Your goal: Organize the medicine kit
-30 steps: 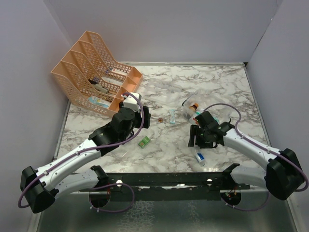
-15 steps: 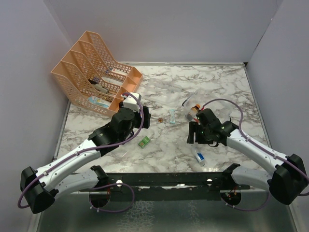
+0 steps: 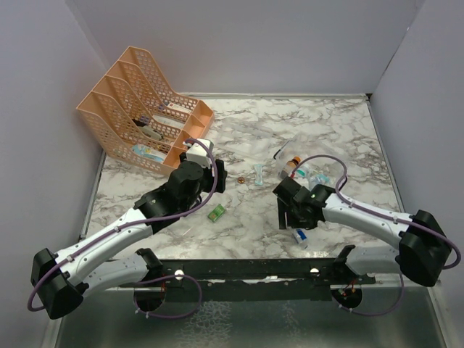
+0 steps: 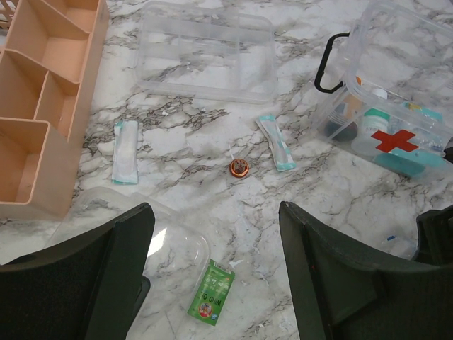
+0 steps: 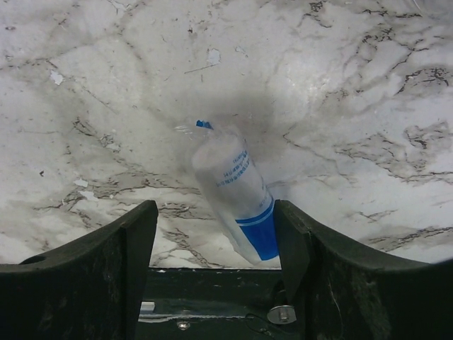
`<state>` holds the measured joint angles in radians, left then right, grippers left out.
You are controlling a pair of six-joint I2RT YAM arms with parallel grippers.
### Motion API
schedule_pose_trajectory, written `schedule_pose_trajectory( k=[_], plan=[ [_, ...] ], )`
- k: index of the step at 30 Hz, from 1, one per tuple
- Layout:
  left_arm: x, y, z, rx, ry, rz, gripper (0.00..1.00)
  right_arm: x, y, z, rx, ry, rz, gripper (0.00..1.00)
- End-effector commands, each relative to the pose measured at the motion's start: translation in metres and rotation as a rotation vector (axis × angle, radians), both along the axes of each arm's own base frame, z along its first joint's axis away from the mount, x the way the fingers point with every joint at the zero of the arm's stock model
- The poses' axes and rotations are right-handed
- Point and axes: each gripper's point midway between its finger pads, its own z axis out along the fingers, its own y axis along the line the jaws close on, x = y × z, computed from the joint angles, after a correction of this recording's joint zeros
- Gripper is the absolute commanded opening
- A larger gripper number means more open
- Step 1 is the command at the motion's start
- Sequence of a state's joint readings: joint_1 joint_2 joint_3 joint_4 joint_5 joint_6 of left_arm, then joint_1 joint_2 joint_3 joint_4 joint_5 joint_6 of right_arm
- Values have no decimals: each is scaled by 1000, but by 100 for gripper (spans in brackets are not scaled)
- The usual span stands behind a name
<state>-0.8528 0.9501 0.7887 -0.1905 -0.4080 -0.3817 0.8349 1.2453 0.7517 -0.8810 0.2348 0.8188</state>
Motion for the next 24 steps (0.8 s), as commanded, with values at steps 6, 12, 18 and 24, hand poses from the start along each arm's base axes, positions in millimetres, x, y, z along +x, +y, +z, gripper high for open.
schedule_pose_trajectory(
  k=[6,12,18,24],
  plan=[
    [3,-1,10,-13,-29,-4,75,-7,14,-19,0,62,106,54],
    [3,-1,10,-11,-29,-3,75,5,15,-16,-42,41,113,32],
    [2,0,11,-7,-28,-1,75,37,39,17,-5,-70,153,22],
    [4,5,16,7,-27,19,75,87,88,109,136,-306,304,24]
  ],
)
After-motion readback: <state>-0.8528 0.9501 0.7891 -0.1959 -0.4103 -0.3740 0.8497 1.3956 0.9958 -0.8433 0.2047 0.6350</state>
